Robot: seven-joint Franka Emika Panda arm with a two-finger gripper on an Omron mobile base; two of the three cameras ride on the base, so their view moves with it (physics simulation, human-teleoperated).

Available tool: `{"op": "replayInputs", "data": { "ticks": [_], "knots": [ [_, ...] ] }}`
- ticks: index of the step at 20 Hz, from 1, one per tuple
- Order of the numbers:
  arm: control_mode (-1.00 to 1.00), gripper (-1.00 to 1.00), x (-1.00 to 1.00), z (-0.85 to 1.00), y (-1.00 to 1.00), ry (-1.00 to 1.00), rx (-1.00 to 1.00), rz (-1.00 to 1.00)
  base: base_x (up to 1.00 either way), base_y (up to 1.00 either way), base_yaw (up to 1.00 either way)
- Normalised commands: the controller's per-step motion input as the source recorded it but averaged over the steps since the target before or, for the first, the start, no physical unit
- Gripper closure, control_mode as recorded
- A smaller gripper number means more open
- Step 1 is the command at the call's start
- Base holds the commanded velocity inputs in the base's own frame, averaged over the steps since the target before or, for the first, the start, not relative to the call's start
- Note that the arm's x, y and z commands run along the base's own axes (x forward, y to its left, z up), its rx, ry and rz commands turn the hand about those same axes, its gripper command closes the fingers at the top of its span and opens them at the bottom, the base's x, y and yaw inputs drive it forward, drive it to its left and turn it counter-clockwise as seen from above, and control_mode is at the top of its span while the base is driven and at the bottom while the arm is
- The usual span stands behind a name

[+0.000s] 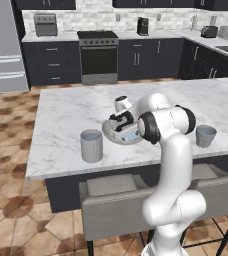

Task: There are four ice cubes in the ice bowl. Place two ice cubes in each glass of water.

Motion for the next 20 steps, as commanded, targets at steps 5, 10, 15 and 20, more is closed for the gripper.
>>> {"op": "replayInputs", "data": {
  "ticks": [5, 10, 15, 20],
  "knots": [
    [-1.0, -1.0, -0.24, 0.0, -0.14, 0.0, 0.0, 0.0, 0.0, 0.0, 0.0],
    [-1.0, -1.0, 0.0, -0.06, -0.01, 0.0, -0.03, 0.0, 0.0, 0.0, 0.0],
    [-1.0, 1.0, 0.0, -0.15, 0.0, 0.0, -0.03, 0.0, 0.0, 0.0, 0.0],
    [-1.0, 1.0, 0.0, -0.21, 0.0, -0.04, -0.01, 0.0, 0.0, 0.0, 0.0]
  ]
}}
